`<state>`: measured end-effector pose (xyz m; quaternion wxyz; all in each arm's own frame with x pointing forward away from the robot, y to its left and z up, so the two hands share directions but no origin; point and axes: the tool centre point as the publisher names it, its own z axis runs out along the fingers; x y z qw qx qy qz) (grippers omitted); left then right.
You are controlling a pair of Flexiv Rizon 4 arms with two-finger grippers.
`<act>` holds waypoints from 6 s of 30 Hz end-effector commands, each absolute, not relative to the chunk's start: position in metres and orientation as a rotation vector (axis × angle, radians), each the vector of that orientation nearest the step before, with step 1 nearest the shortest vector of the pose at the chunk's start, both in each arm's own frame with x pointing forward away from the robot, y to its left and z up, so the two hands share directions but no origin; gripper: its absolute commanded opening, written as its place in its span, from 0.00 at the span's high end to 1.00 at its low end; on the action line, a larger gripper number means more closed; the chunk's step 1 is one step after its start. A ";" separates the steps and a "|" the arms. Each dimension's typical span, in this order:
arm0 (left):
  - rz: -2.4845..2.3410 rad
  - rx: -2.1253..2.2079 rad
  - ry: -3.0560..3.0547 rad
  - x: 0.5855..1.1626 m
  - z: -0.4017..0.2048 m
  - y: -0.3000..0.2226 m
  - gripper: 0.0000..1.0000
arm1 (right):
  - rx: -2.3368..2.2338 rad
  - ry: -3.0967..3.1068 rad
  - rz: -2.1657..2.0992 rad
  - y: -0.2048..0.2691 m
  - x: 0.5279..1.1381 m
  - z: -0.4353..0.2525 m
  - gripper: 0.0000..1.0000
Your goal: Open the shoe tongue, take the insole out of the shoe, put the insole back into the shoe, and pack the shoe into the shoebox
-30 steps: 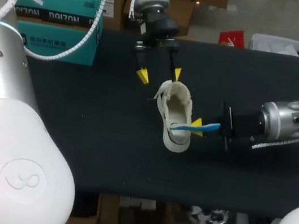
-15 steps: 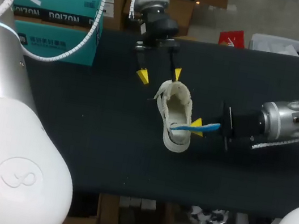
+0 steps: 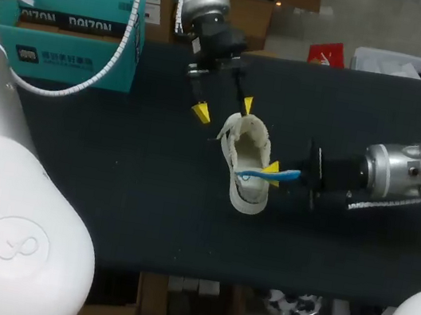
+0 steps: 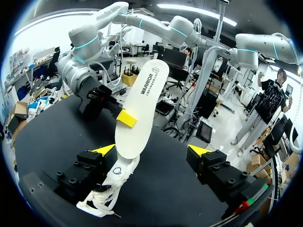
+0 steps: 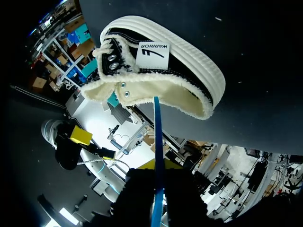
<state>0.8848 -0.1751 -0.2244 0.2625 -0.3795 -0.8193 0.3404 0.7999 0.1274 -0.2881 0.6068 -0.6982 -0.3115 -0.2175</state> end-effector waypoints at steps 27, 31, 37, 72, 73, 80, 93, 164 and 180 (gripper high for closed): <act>1.645 -0.696 -2.884 0.802 -0.247 -0.174 0.00 | -1.671 -0.559 -0.601 0.138 0.785 -0.286 1.00; 1.655 -0.680 -2.913 0.804 -0.252 -0.181 0.00 | -1.671 -0.548 -0.606 0.139 0.784 -0.285 1.00; 1.628 -0.671 -2.959 0.809 -0.264 -0.192 0.00 | -1.692 -0.567 -0.609 0.145 0.784 -0.285 1.00; 1.487 -0.704 -3.036 0.834 -0.294 -0.208 0.68 | -1.717 -0.463 -0.744 0.148 0.815 -0.301 1.00; 1.485 -0.704 -3.036 0.836 -0.296 -0.210 0.68 | -1.716 -0.464 -0.743 0.149 0.816 -0.301 1.00; 1.480 -0.695 -3.039 0.850 -0.304 -0.222 0.66 | -1.714 -0.465 -0.735 0.153 0.818 -0.301 1.00; 1.481 -0.707 -3.051 0.856 -0.310 -0.231 1.00 | -1.718 -0.463 -0.731 0.153 0.817 -0.299 1.00; 1.348 -1.087 -3.037 0.881 -0.332 -0.226 1.00 | -2.027 -0.311 -0.776 0.147 0.837 -0.311 1.00; 1.274 -1.061 -3.012 0.907 -0.349 -0.232 1.00 | -2.044 -0.294 -0.760 0.150 0.857 -0.339 1.00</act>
